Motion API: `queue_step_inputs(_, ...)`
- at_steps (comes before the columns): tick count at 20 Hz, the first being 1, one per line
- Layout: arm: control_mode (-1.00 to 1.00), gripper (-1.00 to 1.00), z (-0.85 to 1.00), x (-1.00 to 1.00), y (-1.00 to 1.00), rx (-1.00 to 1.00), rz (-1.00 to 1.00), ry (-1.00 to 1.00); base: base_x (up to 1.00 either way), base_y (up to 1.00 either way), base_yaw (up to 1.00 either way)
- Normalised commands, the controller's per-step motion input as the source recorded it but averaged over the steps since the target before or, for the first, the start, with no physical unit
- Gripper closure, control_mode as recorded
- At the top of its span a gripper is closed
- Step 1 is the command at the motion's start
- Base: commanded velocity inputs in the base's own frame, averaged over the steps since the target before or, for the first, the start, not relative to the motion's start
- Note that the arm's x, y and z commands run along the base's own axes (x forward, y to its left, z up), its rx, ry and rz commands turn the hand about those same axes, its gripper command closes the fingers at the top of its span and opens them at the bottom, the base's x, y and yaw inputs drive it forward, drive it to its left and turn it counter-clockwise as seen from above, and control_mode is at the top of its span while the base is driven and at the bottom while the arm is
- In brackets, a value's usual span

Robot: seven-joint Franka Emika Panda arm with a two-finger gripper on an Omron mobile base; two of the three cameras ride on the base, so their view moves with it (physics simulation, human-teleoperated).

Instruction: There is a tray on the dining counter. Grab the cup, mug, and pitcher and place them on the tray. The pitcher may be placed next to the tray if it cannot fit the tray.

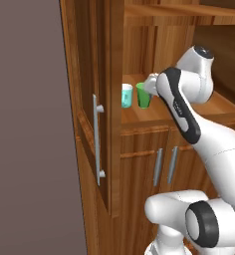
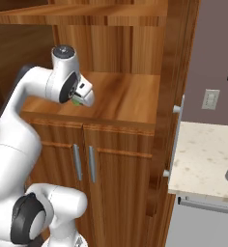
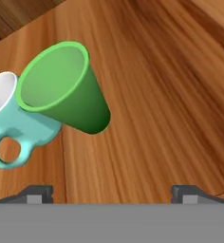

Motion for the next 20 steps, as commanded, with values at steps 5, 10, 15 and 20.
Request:
queue_step_inputs(5, -1.00, -1.00, 0.26, 0.31, 0.00, 0.02, -0.10, -0.01, 0.00, 0.00, 0.00)
queue_step_inputs(10, -1.00, -1.00, 0.06, 0.02, -0.08, 0.09, -0.01, -0.03, 0.00, 0.00, 0.00)
queue_step_inputs(15, -1.00, -1.00, 0.00, 0.02, -0.10, 0.10, 0.00, -0.04, 0.00, 0.00, 0.00)
queue_step_inputs(20, -1.00, -1.00, 0.00, 0.26, -0.02, 0.08, 0.00, -0.02, 0.00, 0.00, 0.00)
